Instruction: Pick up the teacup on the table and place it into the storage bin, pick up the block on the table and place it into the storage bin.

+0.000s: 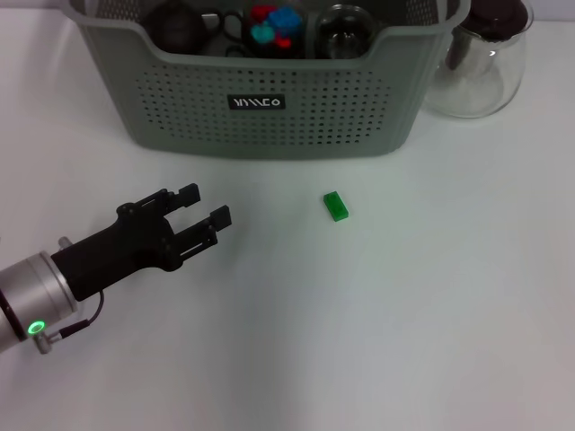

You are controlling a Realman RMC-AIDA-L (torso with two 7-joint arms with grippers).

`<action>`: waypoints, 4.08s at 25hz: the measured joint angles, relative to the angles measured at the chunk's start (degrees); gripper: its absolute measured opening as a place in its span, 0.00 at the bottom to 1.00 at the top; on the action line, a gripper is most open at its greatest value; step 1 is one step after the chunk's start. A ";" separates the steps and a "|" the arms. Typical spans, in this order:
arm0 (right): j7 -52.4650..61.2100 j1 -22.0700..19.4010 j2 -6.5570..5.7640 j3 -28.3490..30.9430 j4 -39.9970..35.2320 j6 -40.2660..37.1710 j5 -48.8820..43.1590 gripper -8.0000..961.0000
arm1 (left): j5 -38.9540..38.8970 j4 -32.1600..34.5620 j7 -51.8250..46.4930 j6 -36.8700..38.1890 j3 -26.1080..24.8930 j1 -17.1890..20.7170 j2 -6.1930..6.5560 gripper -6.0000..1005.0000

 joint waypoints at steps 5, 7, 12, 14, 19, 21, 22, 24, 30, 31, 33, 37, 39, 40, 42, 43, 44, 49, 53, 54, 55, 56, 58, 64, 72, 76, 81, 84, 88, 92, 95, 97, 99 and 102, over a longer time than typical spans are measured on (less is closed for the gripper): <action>-0.45 0.77 0.29 -0.33 3.38 2.44 0.20 0.51 | -0.01 -0.02 -0.02 -0.05 0.01 0.00 0.00 0.66; -0.81 0.44 0.32 -0.45 3.42 2.57 0.21 0.53 | -0.01 -0.02 -0.03 -0.09 -0.07 0.00 0.00 0.66; -2.09 -1.25 0.35 -0.49 2.02 3.27 0.19 0.57 | -0.03 -0.10 -0.04 -0.50 0.06 0.00 0.00 0.66; -1.99 -2.82 0.30 -0.27 -0.95 1.93 0.23 0.59 | -0.04 -0.10 -0.04 -0.53 -0.06 0.06 0.00 0.66; -1.50 -11.57 0.06 0.13 -21.81 -11.95 0.37 0.63 | -0.04 -0.11 -0.04 -0.55 -0.16 0.21 0.00 0.66; -1.46 -16.16 0.09 0.22 -33.17 -19.03 0.82 0.65 | -0.03 -0.11 -0.04 -0.55 -0.16 0.16 0.00 0.66; -1.62 -18.85 0.08 0.21 -39.82 -23.37 1.88 0.68 | -0.03 -0.11 -0.04 -0.55 -0.14 0.15 0.02 0.66; -2.40 -24.27 -0.03 0.27 -51.72 -31.02 4.71 0.74 | -0.03 -0.11 -0.03 -0.54 -0.15 0.17 0.04 0.66; -8.19 -35.68 -0.24 4.80 -73.62 -50.71 17.01 0.79 | -0.03 0.11 -0.04 -0.54 -0.18 0.33 0.09 0.66; -9.70 -36.45 -0.28 6.54 -74.25 -54.58 20.05 0.79 | -0.03 0.13 -0.05 -0.53 -0.19 0.33 0.10 0.66; -11.52 -37.28 -0.24 8.59 -73.98 -60.21 23.50 0.79 | -0.03 0.11 -0.10 -0.54 -0.21 0.27 0.10 0.66; -12.25 -38.83 -0.13 8.26 -72.63 -65.77 21.06 0.78 | -0.03 -0.01 -0.09 -0.56 -0.23 0.12 0.09 0.66; -12.27 -39.36 -0.10 7.29 -70.98 -66.18 17.13 0.78 | -0.03 -0.02 -0.07 -0.57 -0.23 0.13 0.09 0.66; -12.36 -39.44 -0.07 6.80 -69.74 -66.03 15.38 0.77 | -0.03 -0.02 -0.06 -0.57 -0.22 0.13 0.09 0.66; -12.80 -39.05 -0.07 5.66 -65.96 -65.05 12.99 0.77 | -0.03 -0.02 -0.06 -0.59 -0.22 0.14 0.09 0.66; -12.97 -38.73 -0.04 5.00 -64.07 -64.45 12.43 0.76 | -0.03 -0.02 -0.06 -0.60 -0.23 0.15 0.09 0.66; -13.17 -38.23 -0.04 4.18 -61.72 -63.59 11.77 0.76 | -0.03 0.00 -0.07 -0.61 -0.26 0.18 0.10 0.66; -13.30 -34.55 0.02 -2.39 -49.10 -56.39 9.08 0.73 | 0.01 0.28 -0.19 -0.70 -0.69 0.59 0.10 0.66; -13.32 -31.23 0.17 -8.36 -41.18 -51.16 6.74 0.71 | 0.16 0.36 -0.20 -0.62 -1.07 1.21 0.09 0.66; -13.35 -30.70 0.18 -9.46 -40.31 -50.29 6.49 0.70 | 0.11 0.40 -0.14 -0.31 -1.08 1.54 0.09 0.66; -13.40 -30.21 0.19 -10.60 -39.42 -49.38 6.27 0.70 | 0.05 0.44 -0.14 -0.10 -1.09 1.67 0.10 0.66; -13.48 -29.76 0.19 -11.63 -38.84 -48.43 6.16 0.69 | 0.04 0.46 -0.14 -0.06 -1.09 1.70 0.12 0.66; -13.56 -29.44 0.23 -12.78 -38.52 -46.88 6.14 0.68 | 0.02 0.48 -0.13 -0.01 -1.10 1.73 0.16 0.66; -13.10 -30.13 0.54 -13.74 -36.87 -39.79 9.37 0.53 | -0.01 0.51 -0.04 0.06 -1.10 1.72 0.18 0.66; -12.81 -30.71 0.48 -13.89 -27.92 -28.63 14.03 0.53 | -0.03 0.51 -0.03 -0.27 -1.10 1.76 0.11 0.66; -13.02 -31.29 0.46 -14.00 -24.92 -24.25 15.58 0.53 | -0.03 0.49 -0.03 -0.49 -1.10 1.76 0.09 0.66; -13.38 -31.56 0.47 -14.35 -22.66 -20.74 16.17 0.53 | -0.03 0.43 -0.03 -0.53 -1.10 1.70 0.09 0.66; -14.37 -32.12 0.52 -15.19 -22.18 -19.32 17.98 0.53 | -0.03 0.42 -0.03 -0.57 -1.10 1.69 0.09 0.66; -14.81 -32.71 0.49 -16.37 -21.78 -17.14 19.36 0.53 | -0.04 0.40 -0.03 -0.63 -1.10 1.67 0.09 0.66; -14.81 -32.92 0.54 -17.79 -20.72 -14.86 19.45 0.53 | -0.07 0.32 -0.03 -0.63 -1.10 1.68 0.04 0.66; -14.92 -32.92 0.57 -18.51 -19.61 -12.76 20.41 0.53 | -0.10 0.29 -0.03 -0.63 -1.10 1.73 0.01 0.66; -15.87 -32.93 0.54 -19.08 -18.72 -11.44 22.38 0.53 | -0.11 0.24 -0.03 -0.63 -1.10 1.71 0.00 0.66; -16.91 -32.97 0.52 -19.23 -18.04 -10.74 23.96 0.53 | -0.12 0.22 -0.03 -0.63 -1.10 1.67 0.00 0.66; -18.13 -33.00 0.54 -19.28 -17.11 -9.63 25.26 0.53 | -0.12 0.22 -0.03 -0.62 -1.10 1.66 0.00 0.66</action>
